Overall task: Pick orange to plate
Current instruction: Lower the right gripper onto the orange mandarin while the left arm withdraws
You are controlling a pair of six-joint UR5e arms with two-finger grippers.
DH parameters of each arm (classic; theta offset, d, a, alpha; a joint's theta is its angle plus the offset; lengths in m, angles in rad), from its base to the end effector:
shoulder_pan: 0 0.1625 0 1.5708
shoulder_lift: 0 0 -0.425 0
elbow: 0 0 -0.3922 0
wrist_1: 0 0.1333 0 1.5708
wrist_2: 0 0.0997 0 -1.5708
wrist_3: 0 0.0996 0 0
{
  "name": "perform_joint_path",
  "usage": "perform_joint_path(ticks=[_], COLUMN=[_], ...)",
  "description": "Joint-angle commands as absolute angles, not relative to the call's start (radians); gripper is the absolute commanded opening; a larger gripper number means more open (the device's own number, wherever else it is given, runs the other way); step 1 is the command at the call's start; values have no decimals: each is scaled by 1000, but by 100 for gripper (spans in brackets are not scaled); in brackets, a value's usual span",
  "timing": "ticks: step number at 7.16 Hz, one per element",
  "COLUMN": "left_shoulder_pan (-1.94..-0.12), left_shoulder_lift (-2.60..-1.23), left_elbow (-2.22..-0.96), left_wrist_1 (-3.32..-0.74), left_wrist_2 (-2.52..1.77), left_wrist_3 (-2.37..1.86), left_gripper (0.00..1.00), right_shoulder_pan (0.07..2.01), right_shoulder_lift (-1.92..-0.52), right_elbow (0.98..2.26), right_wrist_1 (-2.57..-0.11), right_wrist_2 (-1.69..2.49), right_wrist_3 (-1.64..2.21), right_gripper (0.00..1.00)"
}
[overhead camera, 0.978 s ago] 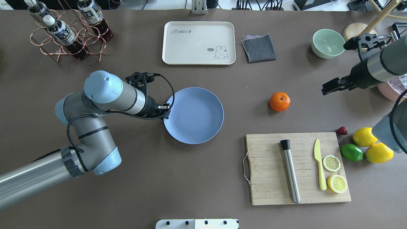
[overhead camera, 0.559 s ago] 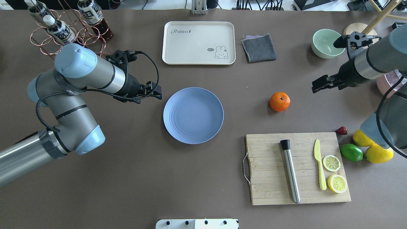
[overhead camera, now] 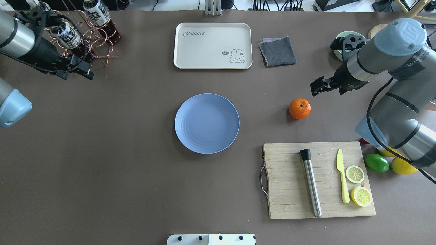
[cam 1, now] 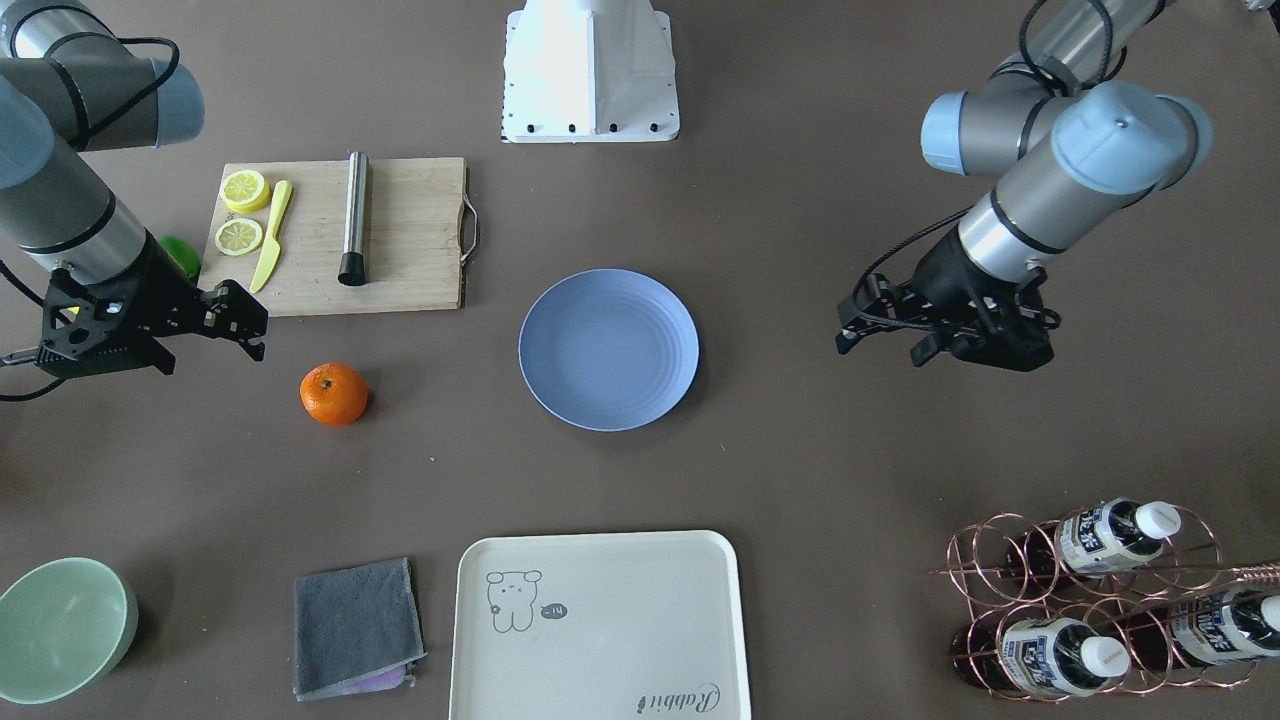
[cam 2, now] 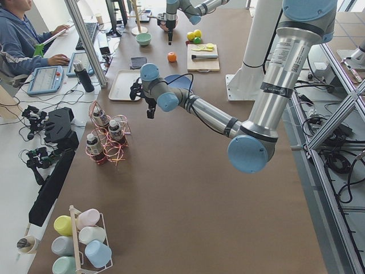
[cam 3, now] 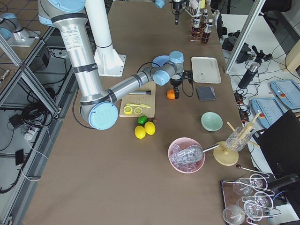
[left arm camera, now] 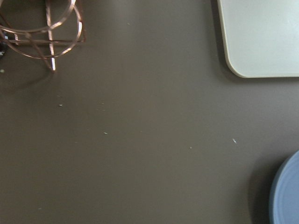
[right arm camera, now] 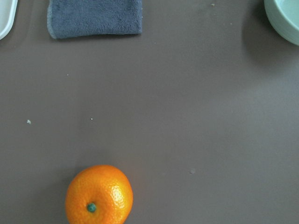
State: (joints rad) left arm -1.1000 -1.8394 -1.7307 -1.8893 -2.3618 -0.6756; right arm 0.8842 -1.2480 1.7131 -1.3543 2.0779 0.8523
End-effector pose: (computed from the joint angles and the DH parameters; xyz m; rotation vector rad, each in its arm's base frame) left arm 0.2121 -0.5544 0.3929 0.1849 1.0126 0.1088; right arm -0.3258 -0.5315 0.3944 0.1398 -0.8127 -0.0166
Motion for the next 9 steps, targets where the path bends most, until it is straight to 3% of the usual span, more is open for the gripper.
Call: perform_joint_path(ticks=[1,4,9], left_shoulder_pan=[-1242,-1287,-1284], left_shoulder_lift=[-1720,-1617,-1580], left_elbow=[-1738,-1723,-1713], left_wrist_1=[-1878,-1878,-1876], left_wrist_2=[-2434,-2430,-2439], left_wrist_3=[-436,-332,-319], left_gripper=[98,98,98], right_shoulder_pan=[838,781,736], right_shoulder_lift=[-1180,-1169,-1170], right_elbow=[1642,1611,1571], right_wrist_1=[-1351,-1347,-1324], right_wrist_2=[2042,1991,1950], right_wrist_3=[910,948,946], right_gripper=[99,98,99])
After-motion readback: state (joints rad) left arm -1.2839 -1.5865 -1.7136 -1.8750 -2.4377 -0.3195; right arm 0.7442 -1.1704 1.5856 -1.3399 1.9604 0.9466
